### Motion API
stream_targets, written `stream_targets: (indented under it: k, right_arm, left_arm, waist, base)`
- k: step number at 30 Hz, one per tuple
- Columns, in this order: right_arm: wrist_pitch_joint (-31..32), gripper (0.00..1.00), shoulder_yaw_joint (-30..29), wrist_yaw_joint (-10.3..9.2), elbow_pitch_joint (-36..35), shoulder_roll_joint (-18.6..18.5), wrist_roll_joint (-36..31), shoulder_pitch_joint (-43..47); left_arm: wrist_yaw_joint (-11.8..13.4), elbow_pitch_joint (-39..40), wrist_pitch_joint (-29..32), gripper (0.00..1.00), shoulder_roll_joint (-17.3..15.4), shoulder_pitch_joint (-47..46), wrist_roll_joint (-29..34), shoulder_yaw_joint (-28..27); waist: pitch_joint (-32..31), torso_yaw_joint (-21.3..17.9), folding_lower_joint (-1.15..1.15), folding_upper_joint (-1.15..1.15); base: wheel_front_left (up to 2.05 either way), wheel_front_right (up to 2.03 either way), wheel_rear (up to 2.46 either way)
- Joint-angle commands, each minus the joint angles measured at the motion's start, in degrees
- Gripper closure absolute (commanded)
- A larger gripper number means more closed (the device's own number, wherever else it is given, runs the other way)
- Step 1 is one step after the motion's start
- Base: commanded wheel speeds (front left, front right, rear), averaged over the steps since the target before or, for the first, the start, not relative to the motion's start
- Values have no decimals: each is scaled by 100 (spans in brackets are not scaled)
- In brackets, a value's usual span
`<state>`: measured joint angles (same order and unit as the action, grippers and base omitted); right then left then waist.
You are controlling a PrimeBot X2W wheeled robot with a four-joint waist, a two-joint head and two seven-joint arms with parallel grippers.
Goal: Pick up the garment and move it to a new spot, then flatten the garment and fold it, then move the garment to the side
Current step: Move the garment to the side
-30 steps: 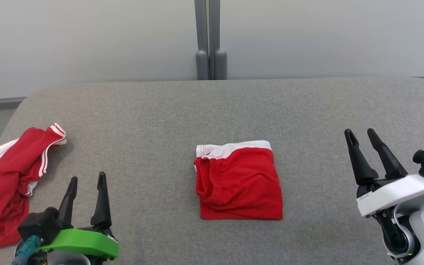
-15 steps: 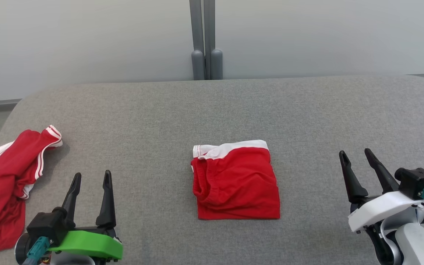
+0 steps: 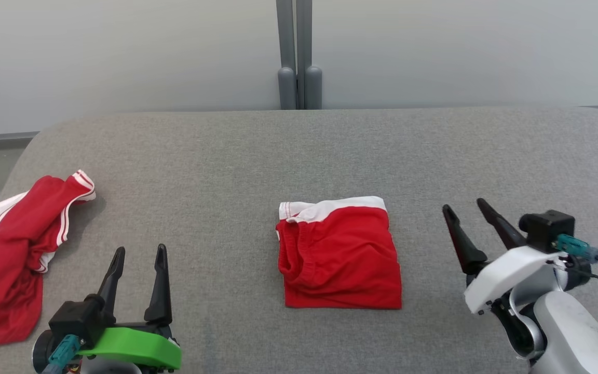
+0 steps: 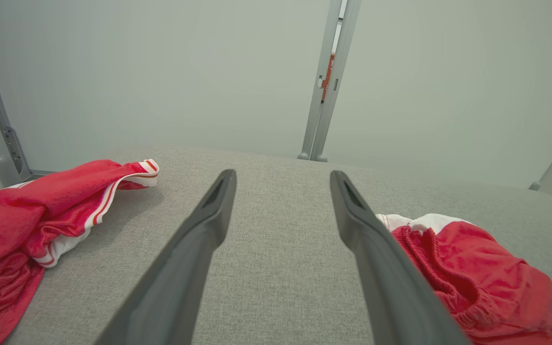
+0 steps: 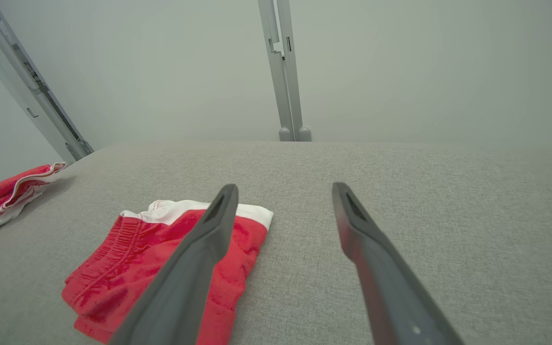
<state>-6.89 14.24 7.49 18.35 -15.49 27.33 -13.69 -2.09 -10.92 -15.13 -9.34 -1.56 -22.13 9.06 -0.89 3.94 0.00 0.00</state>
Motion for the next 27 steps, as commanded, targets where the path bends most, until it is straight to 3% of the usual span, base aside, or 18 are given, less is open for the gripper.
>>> stream_targets:
  k: [1, 8, 14, 27]
  right_arm:
    - [155, 0, 98, 0, 56, 21, 87, -140]
    - [1145, 0, 483, 0, 881, 175, 378, -900]
    - [1882, 0, 379, -1, 1947, 314, 390, -1379]
    - [2599, 0, 252, 0, 2997, 651, 644, -1567]
  left_arm:
    - [-42, -18, -1, 0, 38, -36, 16, -21]
    - [-167, -159, 0, 0, 165, -186, 55, 25]
    - [-233, -260, -1, 0, 222, -306, 98, 11]
    - [-306, -339, -1, 0, 329, -400, 174, -92]
  waist:
    - [51, 99, 0, 0]
    - [247, 473, 0, 0]
    - [399, 771, 0, 0]
    - [573, 933, 0, 0]
  base:
    - [0, 0, 0]
    - [0, 0, 0]
    - [0, 0, 0]
    - [0, 0, 0]
